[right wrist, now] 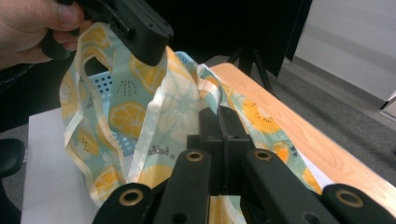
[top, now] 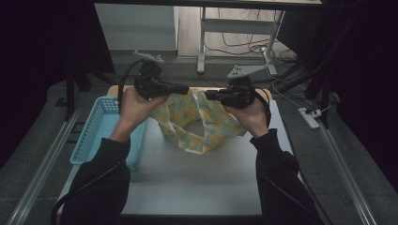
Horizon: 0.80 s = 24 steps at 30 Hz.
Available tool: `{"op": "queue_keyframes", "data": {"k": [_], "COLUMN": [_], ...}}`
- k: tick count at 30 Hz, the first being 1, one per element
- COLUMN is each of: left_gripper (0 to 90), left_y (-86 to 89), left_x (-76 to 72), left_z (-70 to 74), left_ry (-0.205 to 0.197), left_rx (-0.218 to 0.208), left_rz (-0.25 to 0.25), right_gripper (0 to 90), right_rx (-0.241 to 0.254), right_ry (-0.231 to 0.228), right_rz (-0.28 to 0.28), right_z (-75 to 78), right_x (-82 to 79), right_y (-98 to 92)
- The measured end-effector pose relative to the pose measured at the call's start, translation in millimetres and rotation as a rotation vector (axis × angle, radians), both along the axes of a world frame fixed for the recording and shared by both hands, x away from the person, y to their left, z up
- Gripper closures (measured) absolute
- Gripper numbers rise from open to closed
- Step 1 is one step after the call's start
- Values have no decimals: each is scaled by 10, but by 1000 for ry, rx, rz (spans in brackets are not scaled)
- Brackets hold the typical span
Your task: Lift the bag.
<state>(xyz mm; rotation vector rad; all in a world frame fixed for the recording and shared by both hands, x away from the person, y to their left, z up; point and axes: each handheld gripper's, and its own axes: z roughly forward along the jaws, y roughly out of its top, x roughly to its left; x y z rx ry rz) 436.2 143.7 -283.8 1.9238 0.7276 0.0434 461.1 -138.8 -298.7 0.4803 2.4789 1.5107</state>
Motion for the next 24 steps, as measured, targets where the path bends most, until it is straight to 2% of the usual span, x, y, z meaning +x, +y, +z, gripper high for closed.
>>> {"op": "queue_keyframes", "data": {"k": [6,10,24], "left_gripper": [900,900,900], "left_y": [11,27,-56], "left_x": [11,12,-10], "left_z": [179,278,632], "left_ry": [-39,-58,-133], "left_rx": [-1,-19,-28], "left_rz": [29,34,45], "right_gripper": [900,900,900], "right_rx": [7,17,18], "right_ry": [-26,-46,-92], "right_rz": [-5,-5,-29], "right_z": [173,287,586], "right_x": [-21,-41,-46], "right_y": [4,5,17]}}
